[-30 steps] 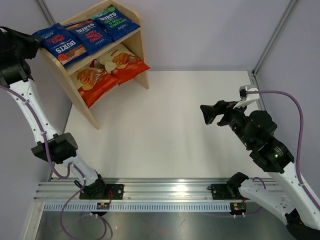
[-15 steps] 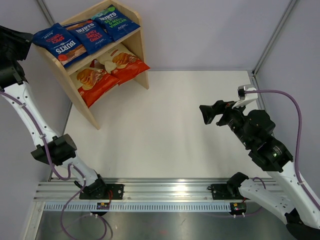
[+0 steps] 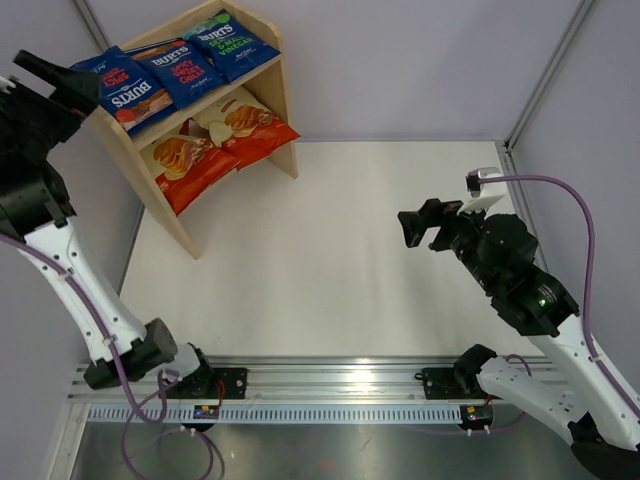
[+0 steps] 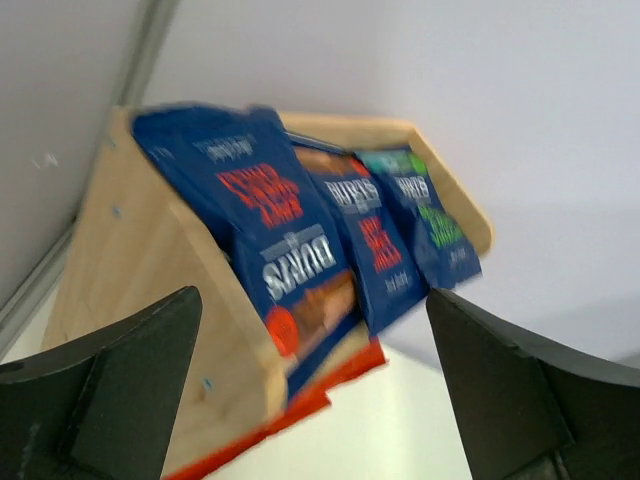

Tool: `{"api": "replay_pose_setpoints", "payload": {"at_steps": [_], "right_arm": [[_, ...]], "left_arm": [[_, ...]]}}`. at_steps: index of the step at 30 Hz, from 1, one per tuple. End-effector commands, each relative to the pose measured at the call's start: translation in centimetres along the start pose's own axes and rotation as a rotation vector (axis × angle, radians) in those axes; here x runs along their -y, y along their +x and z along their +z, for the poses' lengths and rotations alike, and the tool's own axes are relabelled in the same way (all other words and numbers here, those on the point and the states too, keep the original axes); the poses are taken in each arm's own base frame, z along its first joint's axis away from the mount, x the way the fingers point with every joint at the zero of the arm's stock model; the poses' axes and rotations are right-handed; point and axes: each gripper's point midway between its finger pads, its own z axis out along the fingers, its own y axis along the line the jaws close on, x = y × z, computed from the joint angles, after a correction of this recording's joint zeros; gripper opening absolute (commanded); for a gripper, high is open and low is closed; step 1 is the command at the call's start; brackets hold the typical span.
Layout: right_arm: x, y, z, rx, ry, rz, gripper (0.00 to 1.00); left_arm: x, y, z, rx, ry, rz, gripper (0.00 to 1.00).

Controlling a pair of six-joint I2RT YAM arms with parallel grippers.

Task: Place and organize the chips bags onto the shelf

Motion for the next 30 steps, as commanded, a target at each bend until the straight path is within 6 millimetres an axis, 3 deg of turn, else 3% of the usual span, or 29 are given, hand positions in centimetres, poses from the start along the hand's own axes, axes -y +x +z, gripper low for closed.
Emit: {"api": "replay_pose_setpoints", "payload": {"at_steps": [1, 3, 4, 6, 7, 14, 21, 25, 27, 30], "right_arm": [[1.3, -2.6, -1.2, 0.072, 0.076, 0.004, 0.99], [1.9, -2.1, -1.3, 0.047, 0.107, -0.026, 1.00], [2.2, -2.1, -1.3, 0.043, 0.121, -0.037, 0.99], [3.1, -1.5, -1.4, 0.020, 0.164, -0.061, 0.99], [3.4, -1.4, -1.4, 0.017, 0.182, -0.061, 0.99], [4.6, 0.3, -1.3, -0.030, 0.232, -0.093, 0.99], [6.1, 1.9, -1.4, -0.048, 0.290, -0.105, 0.99], [6.4, 2.9, -1.7, -0.058, 0.292, -0.103, 0.99], [6.8, 3.8, -1.6, -0.053, 0.294, -0.101, 0.99], [7.0, 5.2, -1.6, -0.050, 0.286, -0.081, 0.99]], "left_arm": [[3.2, 5.2, -2.0, -0.109, 0.126, 0.161, 0.99], [3.4, 8.2, -3.0, -0.157, 0.122, 0.252, 0.99], [4.4, 11.0, -4.4, -0.205, 0.155, 0.276, 0.99], [2.6, 13.3, -5.1, -0.217, 0.094, 0.325, 0.99], [1.1, 15.5, -6.5, -0.250, 0.068, 0.327, 0.99], [-2.0, 22.5, -11.1, -0.260, 0.136, 0.369, 0.99], [-4.9, 27.5, -13.4, -0.291, 0.158, 0.415, 0.99], [-5.5, 30.2, -14.7, -0.338, 0.191, 0.456, 0.99], [-6.5, 31.4, -15.0, -0.356, 0.169, 0.455, 0.99], [-6.3, 31.9, -15.5, -0.376, 0.181, 0.446, 0.99]]}}
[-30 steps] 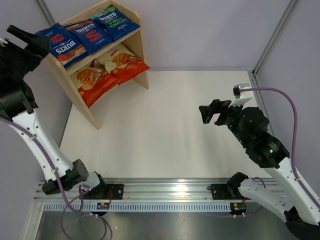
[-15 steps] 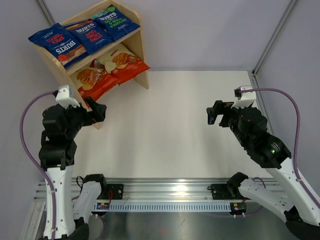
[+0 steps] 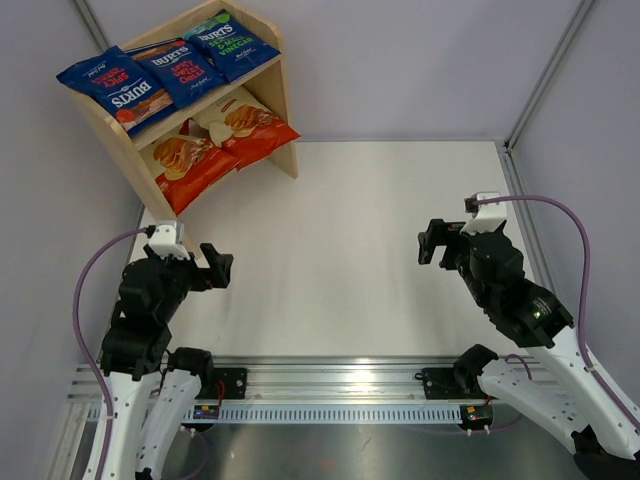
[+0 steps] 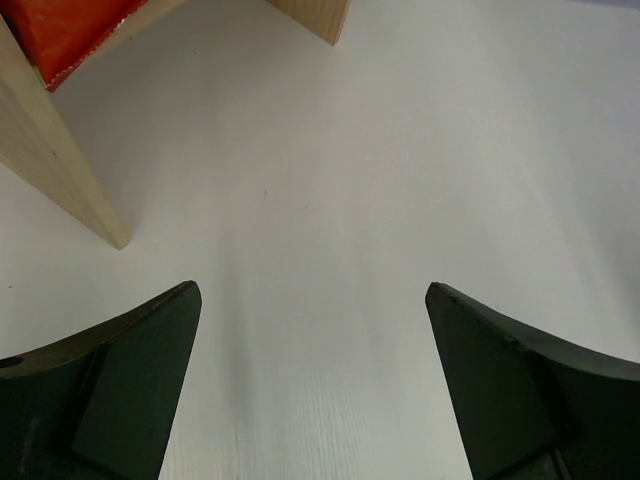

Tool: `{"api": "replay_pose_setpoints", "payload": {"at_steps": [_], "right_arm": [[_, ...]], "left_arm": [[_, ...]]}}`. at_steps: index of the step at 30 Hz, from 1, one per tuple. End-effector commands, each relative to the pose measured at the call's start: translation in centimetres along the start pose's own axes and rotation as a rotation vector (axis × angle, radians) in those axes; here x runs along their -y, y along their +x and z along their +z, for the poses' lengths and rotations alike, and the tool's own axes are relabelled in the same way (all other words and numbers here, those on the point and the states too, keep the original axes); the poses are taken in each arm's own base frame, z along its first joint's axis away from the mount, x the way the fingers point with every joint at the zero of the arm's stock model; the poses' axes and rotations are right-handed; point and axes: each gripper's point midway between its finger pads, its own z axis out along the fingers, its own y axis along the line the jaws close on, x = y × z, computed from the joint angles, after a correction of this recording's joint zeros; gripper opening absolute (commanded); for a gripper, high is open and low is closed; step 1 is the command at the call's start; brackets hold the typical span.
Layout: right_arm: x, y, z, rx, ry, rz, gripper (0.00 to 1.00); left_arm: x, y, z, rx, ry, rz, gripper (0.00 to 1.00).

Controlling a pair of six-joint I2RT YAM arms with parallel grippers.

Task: Place and organize the chips bags onto the shelf

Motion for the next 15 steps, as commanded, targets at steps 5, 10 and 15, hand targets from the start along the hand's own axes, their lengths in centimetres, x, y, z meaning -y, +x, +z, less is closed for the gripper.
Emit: {"api": "replay_pose_setpoints", "payload": {"at_steps": [5, 10, 15], "right_arm": [[0.3, 2.0, 0.7, 0.012, 0.012, 0.073, 0.99], [1.1, 3.3, 0.9, -0.029, 0.064, 0.074, 1.00], [1.4, 3.4, 0.4, -0.033, 0.072, 0.075, 0.99]], "left_arm": [[0.1, -0.4, 0.4, 0.026, -0.004, 0.025, 0.99], [1.2, -0.2, 0.4, 0.022, 0.067, 0.042, 0.99], [0.8, -0.4, 0.1, 0.039, 0.044, 0.039, 0.99]]}}
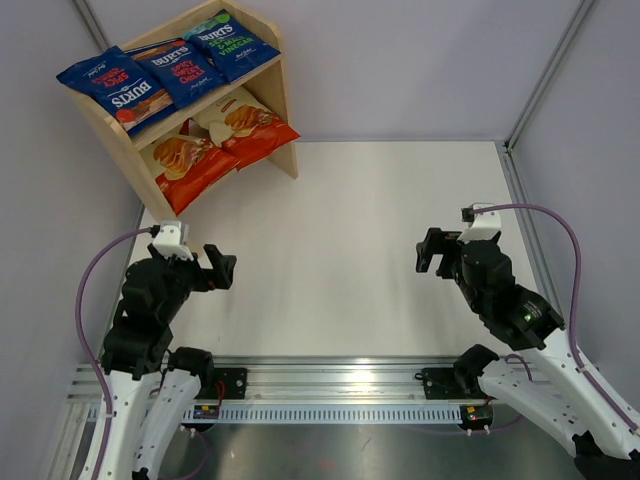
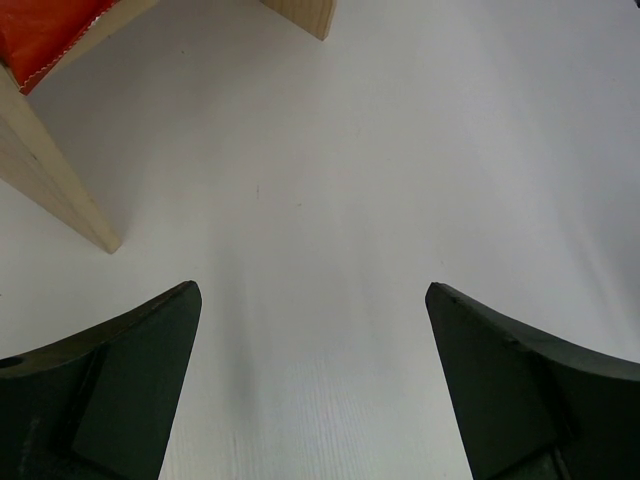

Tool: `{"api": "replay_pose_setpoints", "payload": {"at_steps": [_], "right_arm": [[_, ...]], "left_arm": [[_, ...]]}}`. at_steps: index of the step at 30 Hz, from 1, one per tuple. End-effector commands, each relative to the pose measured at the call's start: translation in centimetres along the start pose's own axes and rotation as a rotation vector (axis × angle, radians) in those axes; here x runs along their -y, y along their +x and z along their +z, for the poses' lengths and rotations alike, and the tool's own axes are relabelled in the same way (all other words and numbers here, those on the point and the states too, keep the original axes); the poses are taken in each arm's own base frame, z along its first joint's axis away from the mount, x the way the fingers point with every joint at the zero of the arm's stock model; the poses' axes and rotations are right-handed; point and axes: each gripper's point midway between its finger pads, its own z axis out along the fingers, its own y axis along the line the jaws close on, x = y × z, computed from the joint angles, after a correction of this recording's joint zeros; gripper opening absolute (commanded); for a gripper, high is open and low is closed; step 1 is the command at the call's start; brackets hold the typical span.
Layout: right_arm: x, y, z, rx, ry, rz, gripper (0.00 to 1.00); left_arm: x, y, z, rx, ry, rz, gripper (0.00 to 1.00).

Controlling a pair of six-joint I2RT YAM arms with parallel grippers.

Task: Place and organize the chips bags onto the shelf

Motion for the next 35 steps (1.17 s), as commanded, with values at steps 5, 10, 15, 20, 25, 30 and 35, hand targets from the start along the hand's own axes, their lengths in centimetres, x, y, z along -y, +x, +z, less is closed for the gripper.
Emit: {"api": "replay_pose_setpoints", "payload": {"at_steps": [5, 10, 15, 20, 25, 30, 35], "right_arm": [[1.2, -1.9, -1.2, 0.092, 0.033, 0.053, 0.99], [1.6, -2.4, -1.8, 0.107, 0.041, 0.043, 0.99], [2.0, -2.4, -2.1, 0.101, 0.056, 0.045, 1.00], [2.2, -2.5, -2.4, 0.102, 0.059, 0.044, 1.00], [2.4, -2.7, -2.7, 0.112, 0.062, 0.042, 1.00], [2.6, -2.6, -2.8, 0.100, 0.072, 0.039, 0.99], [2.5, -2.3, -2.6, 0.097, 0.068, 0.039, 0.99]], "left_arm": [[0.1, -1.1, -0.2, 0.064, 0.008, 0.024, 0.99], [0.2, -1.1, -0.2, 0.066, 0.013, 0.025, 0.99], [0.1, -1.1, -0.2, 0.068, 0.006, 0.025, 0.99], [0.0, -1.2, -0.1, 0.071, -0.001, 0.025, 0.99], [-0.1, -1.1, -0.1, 0.068, -0.005, 0.026, 0.99], [-0.3, -1.2, -0.1, 0.072, -0.012, 0.027, 0.99], [-0.3, -1.2, 0.0, 0.076, -0.012, 0.037, 0.99]]}}
